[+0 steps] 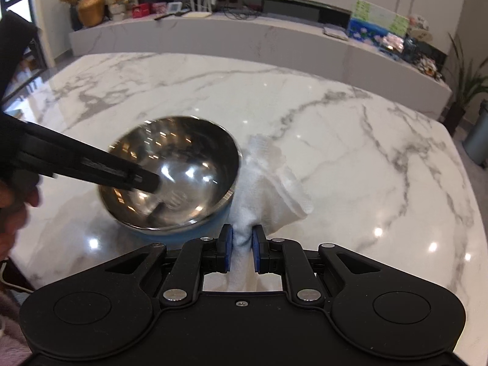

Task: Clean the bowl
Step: 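Wipe the cloth along the blue bowl exterior with the right gripper while the left gripper holds the rim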

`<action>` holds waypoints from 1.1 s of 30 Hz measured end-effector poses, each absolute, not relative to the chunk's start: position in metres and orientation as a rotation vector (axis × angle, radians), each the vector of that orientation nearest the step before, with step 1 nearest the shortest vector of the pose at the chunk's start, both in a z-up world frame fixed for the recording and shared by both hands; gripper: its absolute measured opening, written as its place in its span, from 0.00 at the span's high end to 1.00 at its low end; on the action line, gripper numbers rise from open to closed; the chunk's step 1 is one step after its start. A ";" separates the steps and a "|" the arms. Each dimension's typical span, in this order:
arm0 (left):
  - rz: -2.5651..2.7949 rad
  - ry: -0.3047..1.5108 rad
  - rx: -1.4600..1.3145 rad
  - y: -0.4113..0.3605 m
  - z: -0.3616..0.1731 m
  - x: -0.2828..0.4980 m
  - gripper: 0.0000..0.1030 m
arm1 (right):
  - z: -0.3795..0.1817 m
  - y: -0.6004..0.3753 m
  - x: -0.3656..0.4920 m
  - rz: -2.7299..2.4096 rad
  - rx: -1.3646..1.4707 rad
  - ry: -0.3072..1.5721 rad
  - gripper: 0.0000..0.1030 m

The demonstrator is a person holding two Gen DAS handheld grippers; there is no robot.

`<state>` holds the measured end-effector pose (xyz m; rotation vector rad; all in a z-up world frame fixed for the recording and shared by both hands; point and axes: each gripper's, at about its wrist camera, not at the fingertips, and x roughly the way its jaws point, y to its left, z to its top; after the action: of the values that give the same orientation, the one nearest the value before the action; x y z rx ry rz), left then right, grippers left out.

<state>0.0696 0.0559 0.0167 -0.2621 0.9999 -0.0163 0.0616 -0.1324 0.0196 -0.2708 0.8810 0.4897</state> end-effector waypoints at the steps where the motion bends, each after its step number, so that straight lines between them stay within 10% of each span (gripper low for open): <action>1: -0.014 0.996 -0.264 0.057 0.017 0.068 0.57 | 0.018 -0.134 0.063 0.484 -0.267 0.881 0.88; 6: -0.014 0.985 -0.296 0.059 0.017 0.061 0.54 | 0.010 -0.145 0.062 0.437 -0.208 0.849 0.82; 8: -0.012 0.980 -0.306 0.059 0.016 0.059 0.54 | 0.007 -0.149 0.056 0.396 -0.173 0.822 0.51; 10: -0.005 0.975 -0.319 0.059 0.016 0.056 0.50 | 0.005 -0.152 0.049 0.366 -0.134 0.788 0.46; 24: 0.032 0.971 -0.355 0.053 0.014 0.044 0.40 | -0.021 -0.140 0.043 0.261 -0.074 0.771 0.50; 33: 0.056 0.963 -0.352 0.051 0.012 0.041 0.41 | -0.031 -0.132 0.043 0.292 -0.127 0.764 0.80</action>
<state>0.0407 0.0509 0.0122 -0.3522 0.9632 0.0559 0.0429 -0.1324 -0.0305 -0.1267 0.7638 0.2916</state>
